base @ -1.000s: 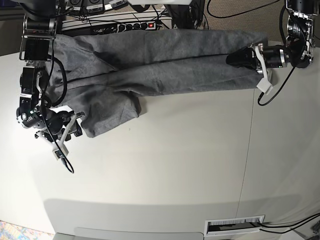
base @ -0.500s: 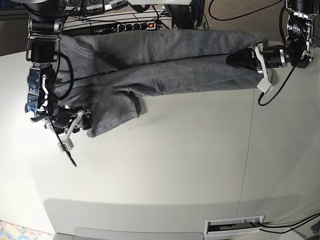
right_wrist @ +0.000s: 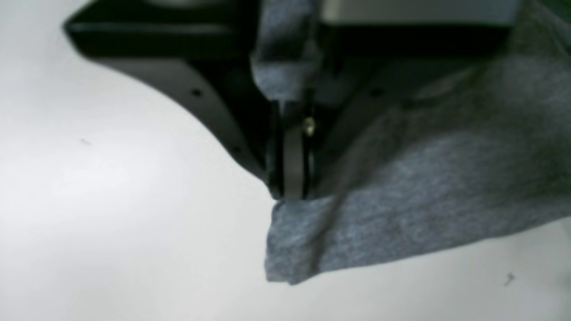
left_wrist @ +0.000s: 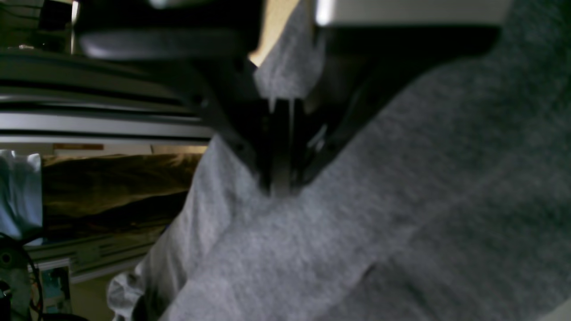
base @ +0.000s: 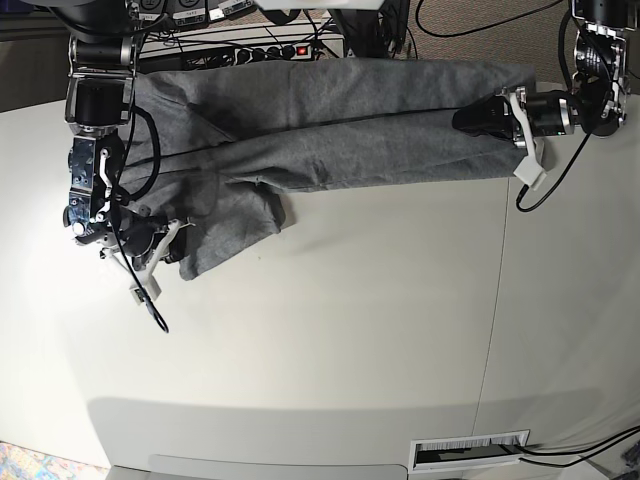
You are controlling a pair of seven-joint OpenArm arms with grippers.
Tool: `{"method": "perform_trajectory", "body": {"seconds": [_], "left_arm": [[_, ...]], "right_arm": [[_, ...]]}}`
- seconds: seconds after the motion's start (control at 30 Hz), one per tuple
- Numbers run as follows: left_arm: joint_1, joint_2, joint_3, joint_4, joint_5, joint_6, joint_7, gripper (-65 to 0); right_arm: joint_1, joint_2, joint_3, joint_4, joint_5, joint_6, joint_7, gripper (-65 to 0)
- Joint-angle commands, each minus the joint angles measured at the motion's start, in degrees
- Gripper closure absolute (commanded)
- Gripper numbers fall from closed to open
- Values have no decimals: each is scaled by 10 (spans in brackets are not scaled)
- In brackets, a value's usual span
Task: Fold the T-shirt properly
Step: 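Pull the folded shirt end with the right gripper to straighten it, then drag the right gripper's shirt end along the table edge, tucking it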
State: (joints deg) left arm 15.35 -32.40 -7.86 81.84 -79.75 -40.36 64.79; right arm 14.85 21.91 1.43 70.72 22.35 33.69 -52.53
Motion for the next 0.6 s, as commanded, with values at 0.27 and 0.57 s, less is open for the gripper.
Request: {"method": "perform_trajectory", "body": {"seconds": [0.27, 0.57], "left_arm": [[1, -8, -2, 3, 61, 4, -45, 0], [1, -8, -2, 3, 61, 4, -49, 0]], "right_arm": [[18, 38, 3, 110, 130, 0, -107, 0], [-51, 98, 23, 229, 186, 0, -152, 0]]}}
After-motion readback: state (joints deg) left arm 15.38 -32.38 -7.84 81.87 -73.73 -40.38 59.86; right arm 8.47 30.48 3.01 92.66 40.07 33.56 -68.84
